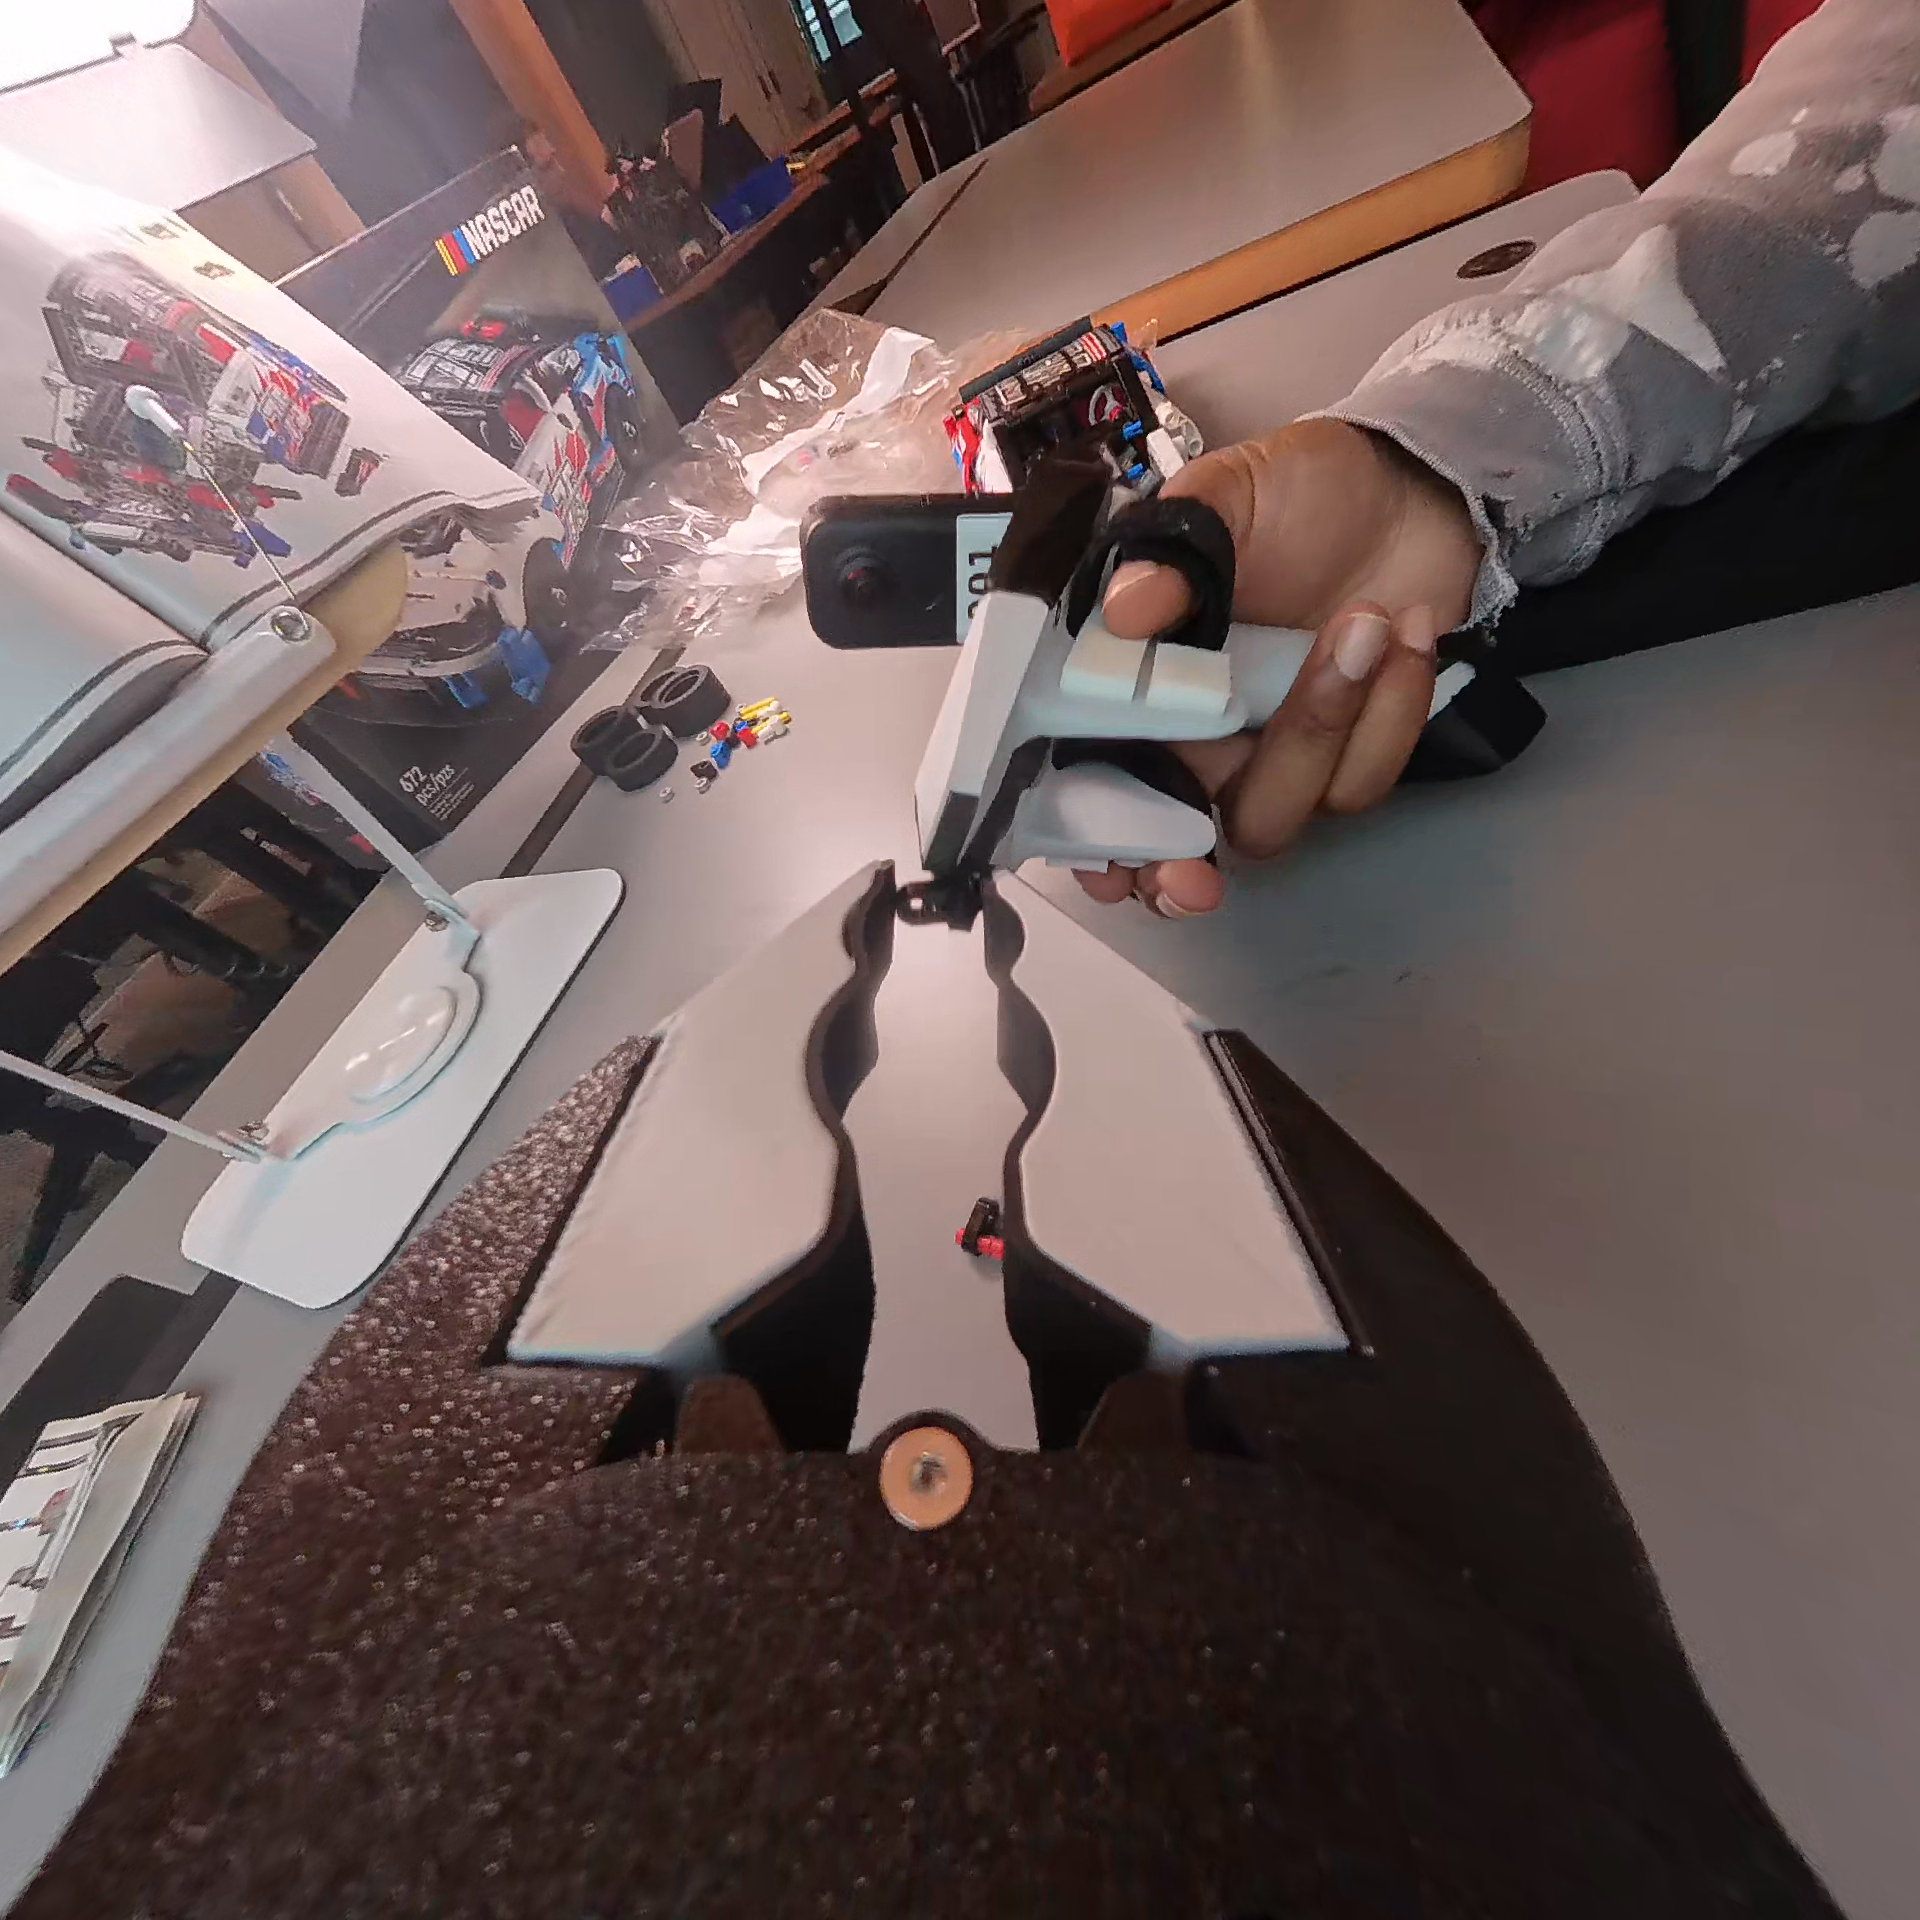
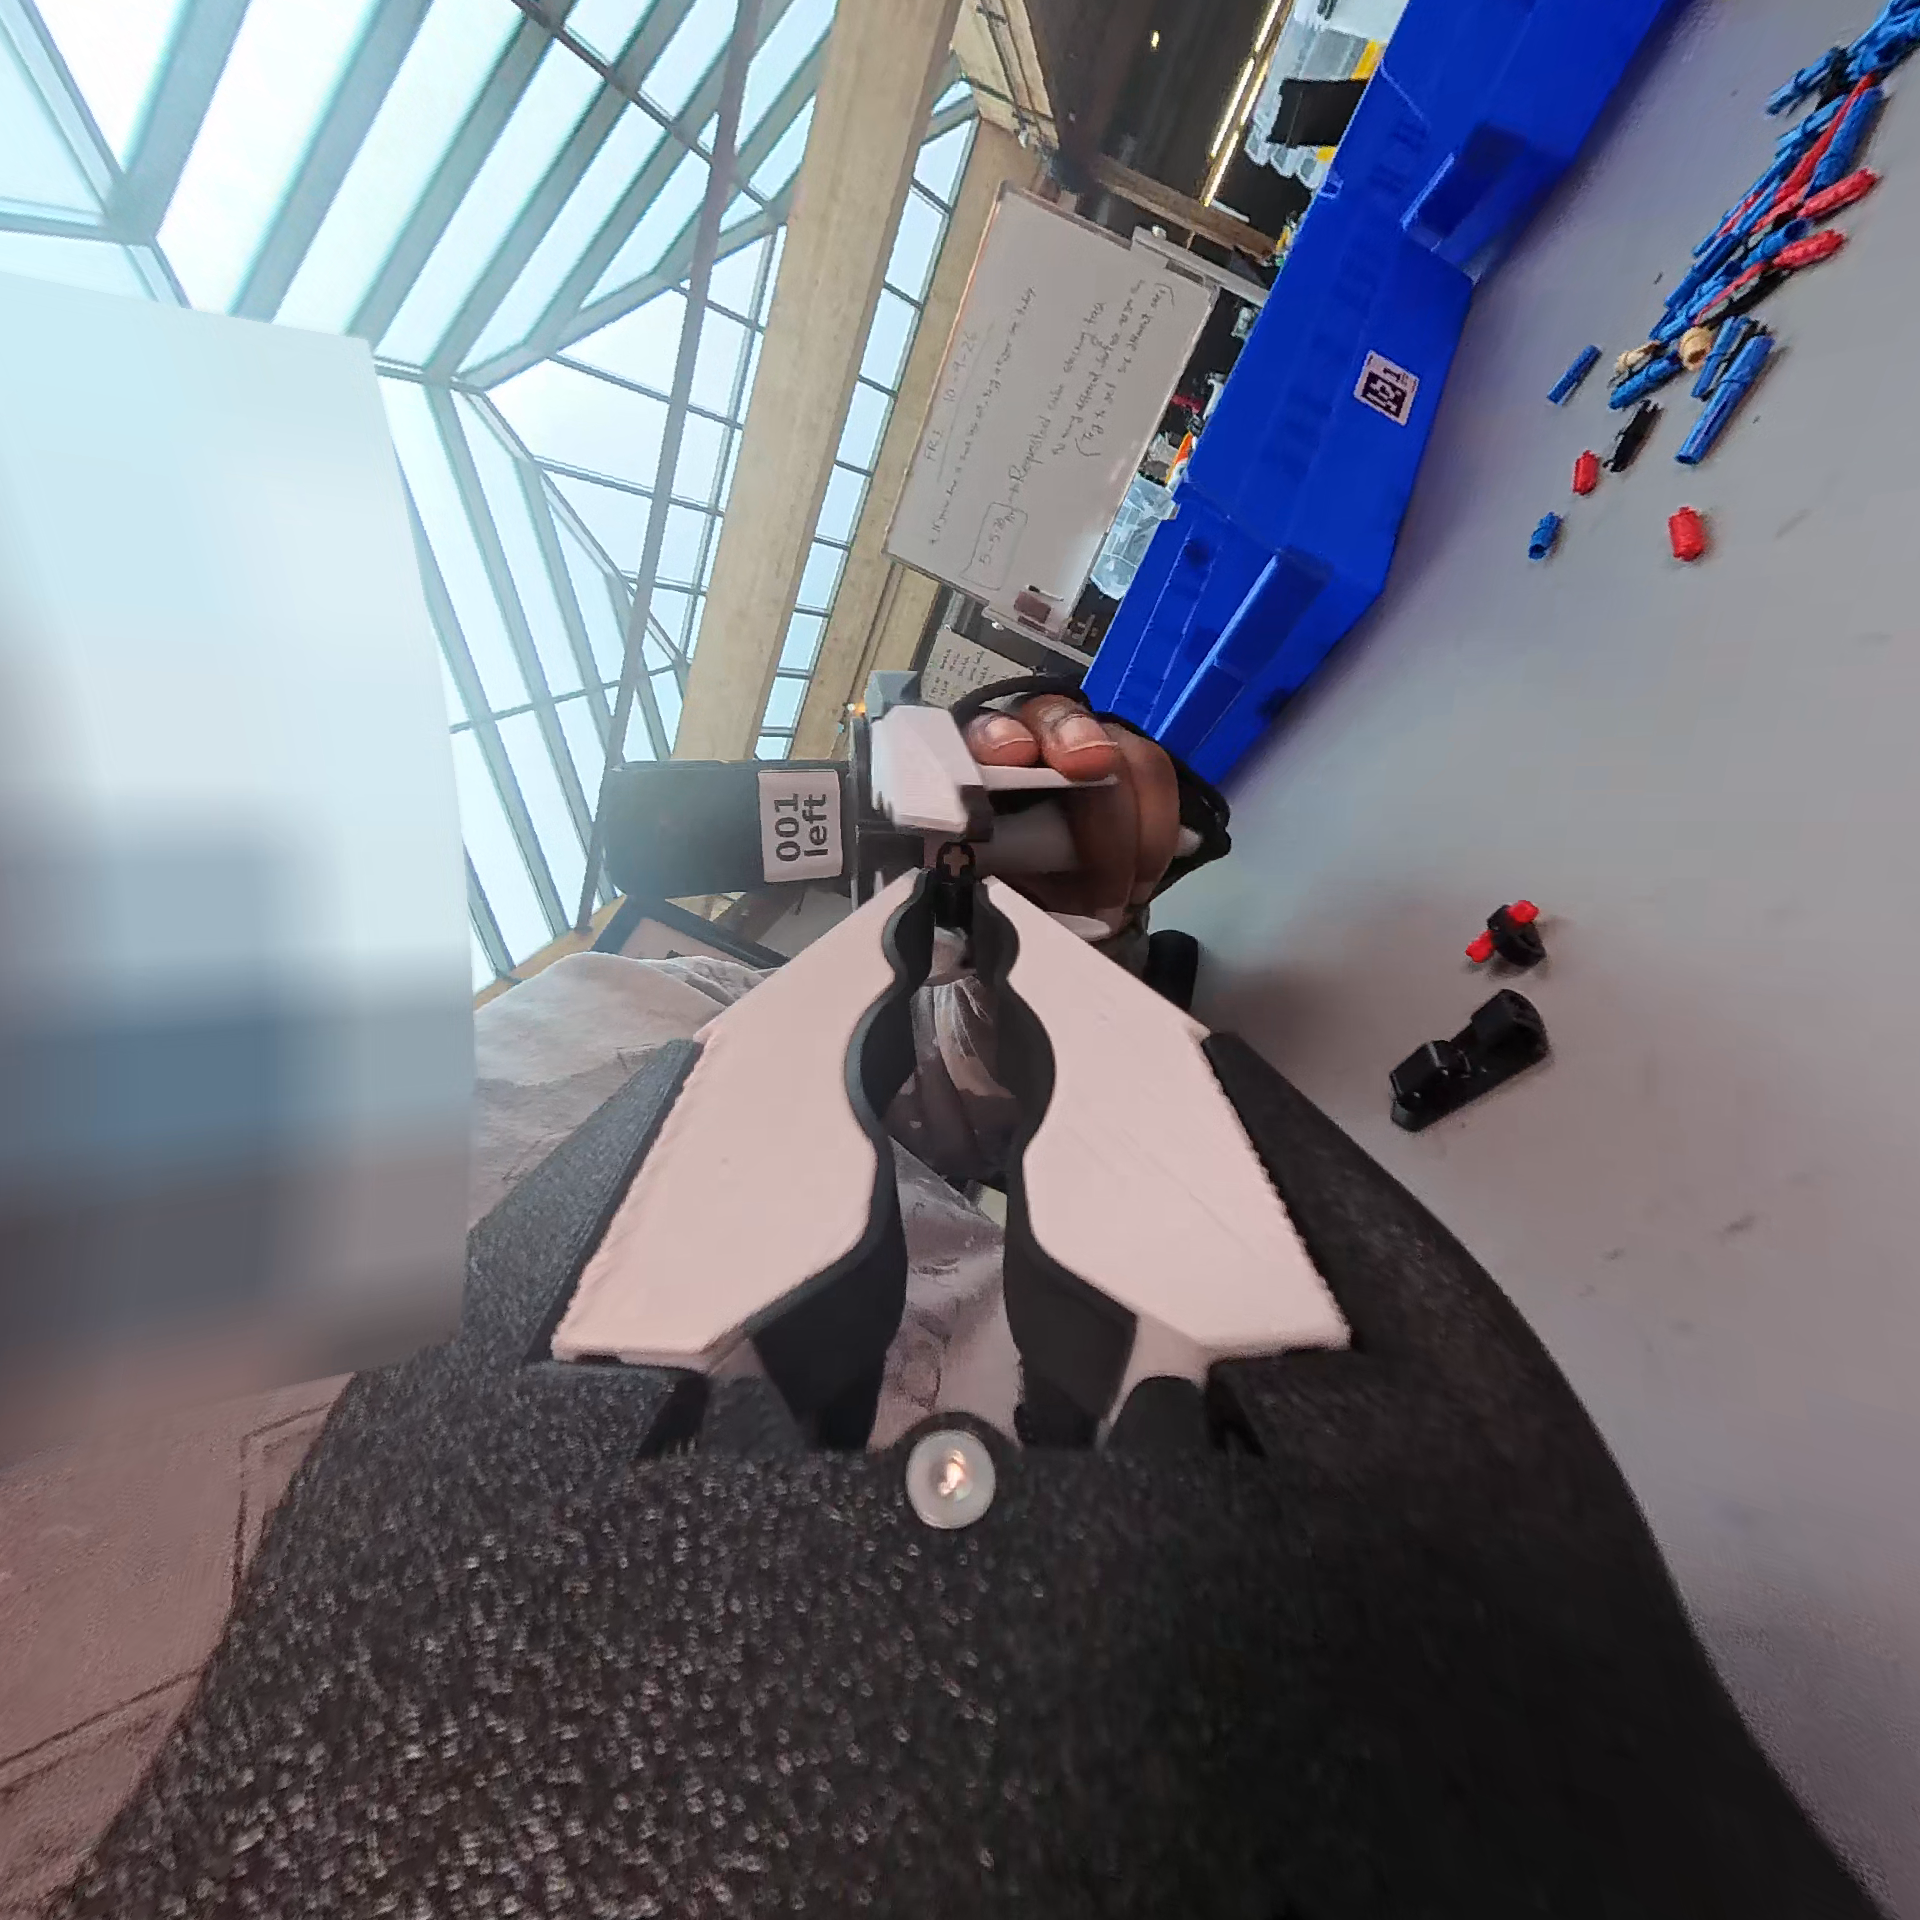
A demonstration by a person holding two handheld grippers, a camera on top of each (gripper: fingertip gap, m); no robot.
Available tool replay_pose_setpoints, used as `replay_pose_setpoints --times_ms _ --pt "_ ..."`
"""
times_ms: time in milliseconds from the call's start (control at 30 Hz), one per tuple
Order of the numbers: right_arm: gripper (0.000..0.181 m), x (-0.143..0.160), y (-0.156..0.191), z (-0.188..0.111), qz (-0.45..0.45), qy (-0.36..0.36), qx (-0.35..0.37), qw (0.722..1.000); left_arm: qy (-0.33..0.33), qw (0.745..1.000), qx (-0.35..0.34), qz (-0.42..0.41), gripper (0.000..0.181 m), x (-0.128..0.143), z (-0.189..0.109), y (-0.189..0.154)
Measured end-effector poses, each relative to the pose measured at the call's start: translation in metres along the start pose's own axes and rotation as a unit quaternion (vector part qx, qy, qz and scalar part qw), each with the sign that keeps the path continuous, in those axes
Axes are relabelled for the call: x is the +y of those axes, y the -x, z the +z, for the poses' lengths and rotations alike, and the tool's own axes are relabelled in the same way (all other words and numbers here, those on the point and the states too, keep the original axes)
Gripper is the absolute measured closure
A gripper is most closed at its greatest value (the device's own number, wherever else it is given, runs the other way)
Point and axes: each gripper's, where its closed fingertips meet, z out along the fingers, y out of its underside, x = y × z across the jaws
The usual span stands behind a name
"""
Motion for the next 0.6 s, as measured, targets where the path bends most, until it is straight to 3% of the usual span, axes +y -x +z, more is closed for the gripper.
replay_pose_setpoints --times_ms 33,600 --pt "0.176 0.0008 -0.0036 -0.0003 0.0 0.002 0.008 1.0 -0.009 1.0 0.003 -0.003 0.166 -0.0031 -0.0006 -0.0006" --pt "0.176 0.0039 -0.0042 0.0002 0.02 0.011 -0.012 1.0 -0.011 0.998 0.037 -0.044 0.166 0.0003 -0.0039 -0.0059"
